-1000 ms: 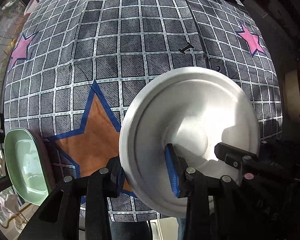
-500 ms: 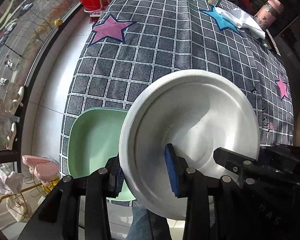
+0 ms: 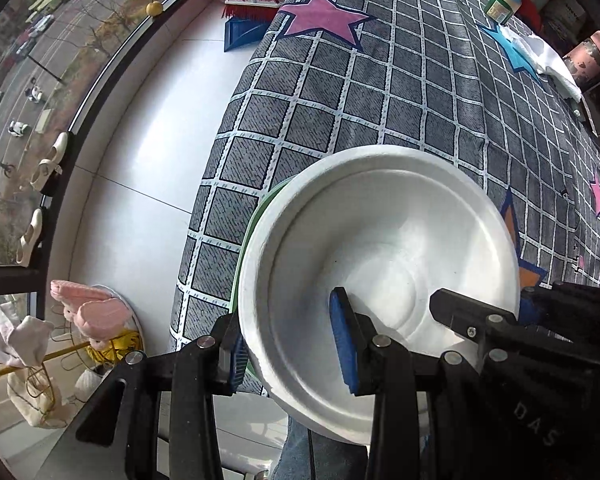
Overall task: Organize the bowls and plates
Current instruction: 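Carry the nested white bowls with the left tool into the light green bowl, then open the left tool and release the bowls in the green bowl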
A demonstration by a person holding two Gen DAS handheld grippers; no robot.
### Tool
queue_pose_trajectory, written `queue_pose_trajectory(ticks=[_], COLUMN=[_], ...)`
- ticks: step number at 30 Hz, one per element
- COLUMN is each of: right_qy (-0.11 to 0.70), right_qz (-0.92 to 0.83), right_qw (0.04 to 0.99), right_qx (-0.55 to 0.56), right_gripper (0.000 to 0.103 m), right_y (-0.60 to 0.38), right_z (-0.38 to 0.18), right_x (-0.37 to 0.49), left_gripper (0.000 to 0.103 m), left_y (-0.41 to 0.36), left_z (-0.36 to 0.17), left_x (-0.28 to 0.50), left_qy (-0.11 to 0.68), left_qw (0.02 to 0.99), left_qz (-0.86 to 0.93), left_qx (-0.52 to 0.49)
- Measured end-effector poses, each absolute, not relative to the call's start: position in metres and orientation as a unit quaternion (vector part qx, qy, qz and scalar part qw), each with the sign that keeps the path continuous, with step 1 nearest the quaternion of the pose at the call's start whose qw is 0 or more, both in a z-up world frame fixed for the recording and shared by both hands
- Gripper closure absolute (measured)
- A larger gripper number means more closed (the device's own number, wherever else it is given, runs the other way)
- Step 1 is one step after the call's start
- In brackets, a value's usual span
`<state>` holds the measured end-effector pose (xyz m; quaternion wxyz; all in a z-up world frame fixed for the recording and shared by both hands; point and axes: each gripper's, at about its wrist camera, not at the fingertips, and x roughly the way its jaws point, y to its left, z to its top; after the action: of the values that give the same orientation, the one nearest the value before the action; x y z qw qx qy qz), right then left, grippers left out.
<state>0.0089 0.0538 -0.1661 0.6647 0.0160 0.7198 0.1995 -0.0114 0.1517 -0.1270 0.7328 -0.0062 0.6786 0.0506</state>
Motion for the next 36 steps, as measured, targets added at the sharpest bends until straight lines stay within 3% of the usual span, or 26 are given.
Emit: queue_pose_trajectory(ticks=[2, 7, 8, 10, 12, 14, 16, 18, 21, 36], right_qy=[0.721, 0.722, 0.72, 0.712, 0.703, 0.706, 0.707, 0.709, 0.708, 0.694], right_qz=[0.195, 0.183, 0.178, 0.164, 0.166, 0.158, 0.152, 0.151, 0.152, 0.148], right_qw=[0.665, 0.667, 0.67, 0.683, 0.69, 0.688, 0.688, 0.686, 0.687, 0.704], right_qx=[0.013, 0.019, 0.018, 0.02, 0.042, 0.051, 0.059, 0.064, 0.061, 0.03], right_gripper=[0.08, 0.075, 0.07, 0.029, 0.018, 0.018, 0.018, 0.018, 0.0, 0.0], right_y=[0.06, 0.058, 0.054, 0.042, 0.032, 0.023, 0.018, 0.016, 0.017, 0.022], right_z=[-0.173, -0.173, -0.17, -0.162, -0.156, -0.152, -0.15, -0.147, -0.143, -0.122], right_x=[0.008, 0.007, 0.006, 0.007, 0.007, 0.006, 0.004, 0.0, -0.005, 0.0], left_gripper=[0.061, 0.025, 0.024, 0.022, 0.021, 0.014, 0.0, 0.0, 0.0, 0.0], left_y=[0.155, 0.162, 0.164, 0.17, 0.173, 0.172, 0.17, 0.167, 0.163, 0.153], left_z=[-0.13, -0.123, -0.122, -0.12, -0.119, -0.117, -0.115, -0.113, -0.112, -0.1], left_x=[-0.012, -0.013, -0.013, -0.013, -0.013, -0.013, -0.015, -0.016, -0.017, -0.019], left_qy=[0.679, 0.663, 0.662, 0.664, 0.666, 0.665, 0.665, 0.665, 0.663, 0.645], left_qw=[0.733, 0.746, 0.747, 0.746, 0.744, 0.745, 0.746, 0.746, 0.748, 0.762], left_qz=[0.047, 0.059, 0.061, 0.055, 0.051, 0.046, 0.043, 0.037, 0.032, 0.035], left_qx=[-0.004, 0.02, 0.024, 0.017, 0.011, 0.011, 0.016, 0.02, 0.026, 0.049])
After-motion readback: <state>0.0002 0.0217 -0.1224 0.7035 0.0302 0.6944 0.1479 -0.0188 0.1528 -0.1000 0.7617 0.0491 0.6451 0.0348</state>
